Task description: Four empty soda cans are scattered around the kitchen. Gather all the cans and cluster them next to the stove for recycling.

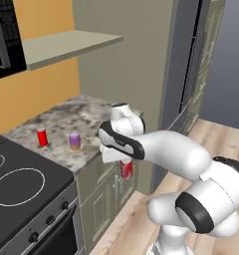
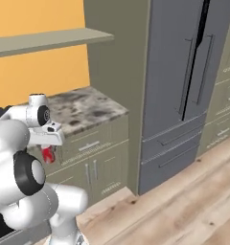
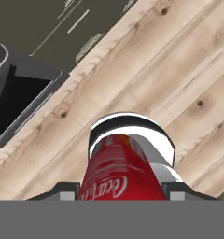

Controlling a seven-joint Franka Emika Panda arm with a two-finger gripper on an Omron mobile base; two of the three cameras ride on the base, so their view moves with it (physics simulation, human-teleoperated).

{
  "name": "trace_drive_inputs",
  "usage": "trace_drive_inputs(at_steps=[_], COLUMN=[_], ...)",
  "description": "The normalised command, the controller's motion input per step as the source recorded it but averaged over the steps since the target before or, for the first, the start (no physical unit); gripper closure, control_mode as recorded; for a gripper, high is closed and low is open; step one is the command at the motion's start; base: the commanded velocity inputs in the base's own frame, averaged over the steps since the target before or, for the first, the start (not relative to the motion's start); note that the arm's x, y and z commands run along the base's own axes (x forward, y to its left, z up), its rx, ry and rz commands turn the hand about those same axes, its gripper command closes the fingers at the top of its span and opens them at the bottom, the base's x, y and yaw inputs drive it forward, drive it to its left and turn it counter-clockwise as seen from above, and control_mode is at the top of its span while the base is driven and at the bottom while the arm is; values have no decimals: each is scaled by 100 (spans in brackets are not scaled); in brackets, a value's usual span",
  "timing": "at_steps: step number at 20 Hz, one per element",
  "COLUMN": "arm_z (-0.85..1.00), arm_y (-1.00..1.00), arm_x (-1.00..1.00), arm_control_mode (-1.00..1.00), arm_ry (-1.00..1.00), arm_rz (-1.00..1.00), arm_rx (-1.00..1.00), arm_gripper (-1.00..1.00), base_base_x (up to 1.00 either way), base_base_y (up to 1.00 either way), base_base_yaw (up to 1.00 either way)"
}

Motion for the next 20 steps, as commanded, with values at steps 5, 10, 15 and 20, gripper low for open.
trace_drive_inputs(at_steps=[5,10,15,20], arm_z=[0,0,0,0], arm_y=[0,0,0,0], arm_x=[0,0,0,0], arm_control_mode=[100,100,100,100], arm_ry=[0,0,0,0], arm_rz=[0,0,0,0], arm_rx=[0,0,0,0], arm_gripper=[100,100,100,100], base_base_x=[70,69,68,63], base_base_y=[-2,-6,-11,-12], base_base_yaw=[23,25,24,24])
